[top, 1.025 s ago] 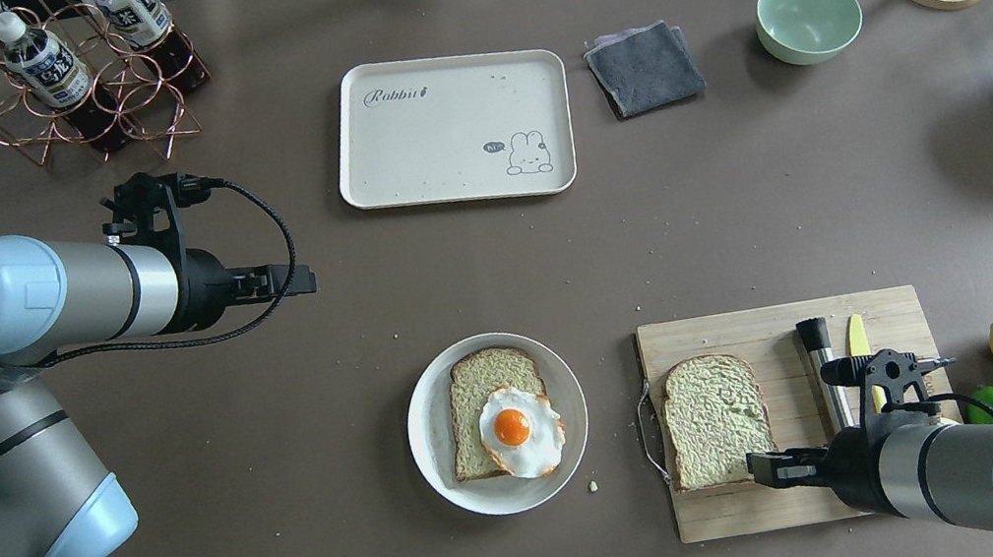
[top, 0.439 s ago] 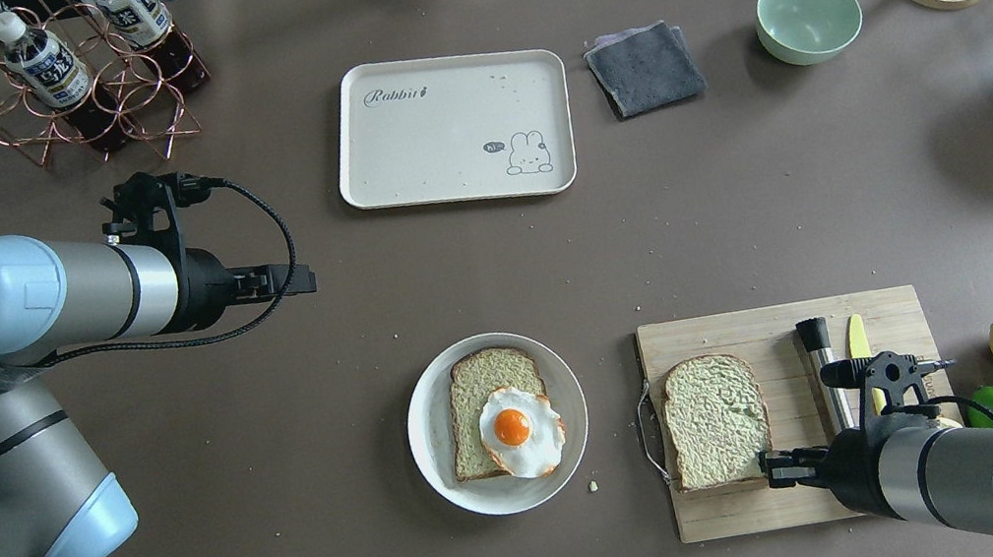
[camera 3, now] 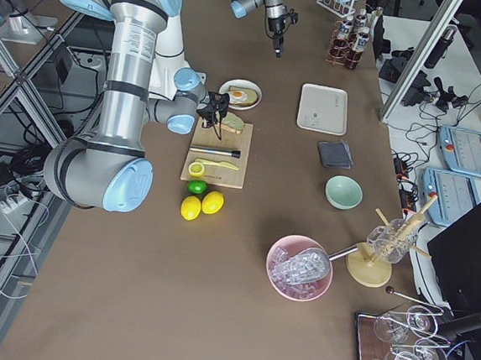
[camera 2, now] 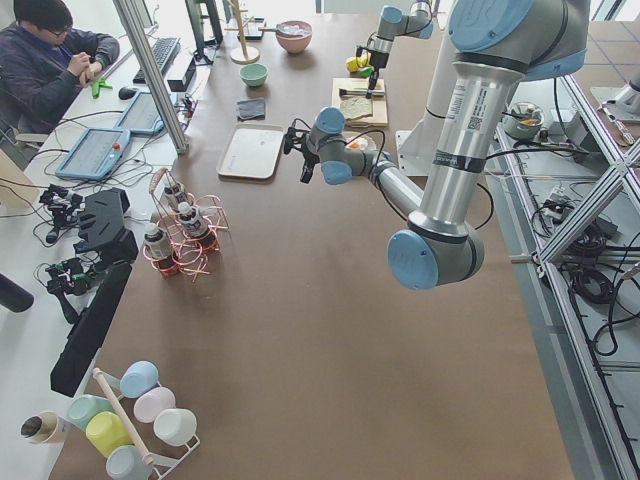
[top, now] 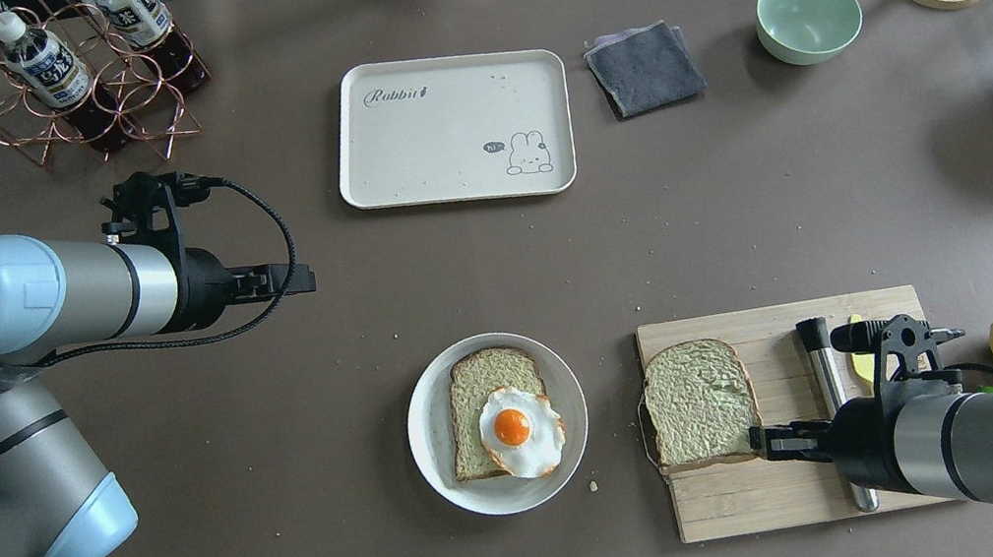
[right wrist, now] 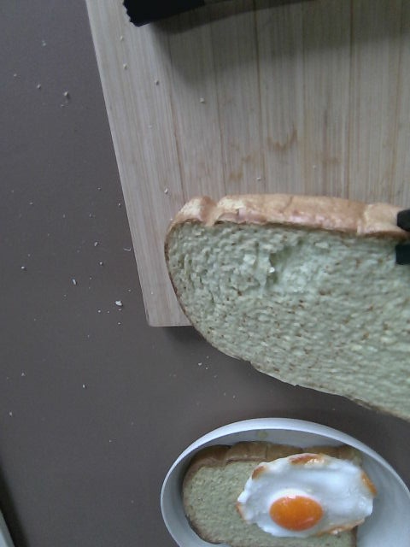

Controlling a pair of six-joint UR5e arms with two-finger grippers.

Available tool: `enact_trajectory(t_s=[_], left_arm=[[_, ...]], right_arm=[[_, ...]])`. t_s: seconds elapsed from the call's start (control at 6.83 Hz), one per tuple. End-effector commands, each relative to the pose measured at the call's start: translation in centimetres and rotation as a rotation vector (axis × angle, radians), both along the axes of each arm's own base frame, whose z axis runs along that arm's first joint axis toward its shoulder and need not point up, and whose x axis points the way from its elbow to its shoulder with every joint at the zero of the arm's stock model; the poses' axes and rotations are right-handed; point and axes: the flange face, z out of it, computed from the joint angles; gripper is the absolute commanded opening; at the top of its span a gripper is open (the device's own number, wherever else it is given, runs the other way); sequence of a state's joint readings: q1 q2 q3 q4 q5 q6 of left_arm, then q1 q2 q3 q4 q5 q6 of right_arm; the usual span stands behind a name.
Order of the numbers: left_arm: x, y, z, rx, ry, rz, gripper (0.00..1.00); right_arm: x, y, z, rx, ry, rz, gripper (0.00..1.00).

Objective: Make sandwich and place on tray
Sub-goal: 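Slide the right gripper under the bread slice and lift it, then carry the bread slice with the right gripper and flip it onto the egg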

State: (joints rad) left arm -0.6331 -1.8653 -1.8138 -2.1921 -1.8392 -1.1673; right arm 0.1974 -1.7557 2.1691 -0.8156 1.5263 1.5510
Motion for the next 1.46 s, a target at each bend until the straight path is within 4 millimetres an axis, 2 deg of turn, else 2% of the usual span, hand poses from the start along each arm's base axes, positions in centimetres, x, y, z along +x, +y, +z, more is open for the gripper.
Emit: enact_trajectory(t_s=[0.0, 0.15, 0.29, 0.44, 0.59, 0.73, 0.88, 1.03, 1.32], left_arm=[[-0.1, 0.1, -0.3, 0.004, 0.006, 0.001, 0.98], [-0.2, 0.3, -0.4, 0.005, 0.007, 0.003, 0.98], [-0.2, 0.3, -0.4, 0.005, 0.008, 0.003, 0.98], [-0.2, 0.3, -0.4, 0.004, 0.009, 0.002, 0.98], [-0.3, 0.4, -0.2, 0.003, 0.008, 0.003, 0.98], [-0.3, 0.4, -0.2, 0.003, 0.008, 0.003, 0.98], [-0.3, 0.4, -0.1, 0.002, 0.007, 0.002, 0.98], [-0.6, 0.4, -0.1, 0.003, 0.008, 0.000, 0.98], [-0.6, 0.5, -0.1, -0.002, 0.011, -0.002, 0.98]], right_arm=[[0.4, -2.1, -3.5, -0.008, -0.080, -0.001, 0.00], [-0.9, -2.3, -5.4, -0.003, -0.097, -0.003, 0.00], [-3.5, -2.9, -9.4, -0.007, -0.086, 0.001, 0.00], [-6.1, -2.5, -12.6, -0.008, -0.079, -0.007, 0.00], [-9.4, -2.2, -14.4, -0.004, -0.084, 0.011, 0.00], [-12.0, -1.1, -14.9, 0.007, -0.080, 0.014, 0.00], [-14.6, 0.0, -14.3, 0.017, -0.058, 0.012, 0.00], [-16.1, 0.2, -14.2, 0.021, -0.051, 0.009, 0.00], [-16.9, 0.0, -13.4, 0.033, -0.027, 0.021, 0.00]])
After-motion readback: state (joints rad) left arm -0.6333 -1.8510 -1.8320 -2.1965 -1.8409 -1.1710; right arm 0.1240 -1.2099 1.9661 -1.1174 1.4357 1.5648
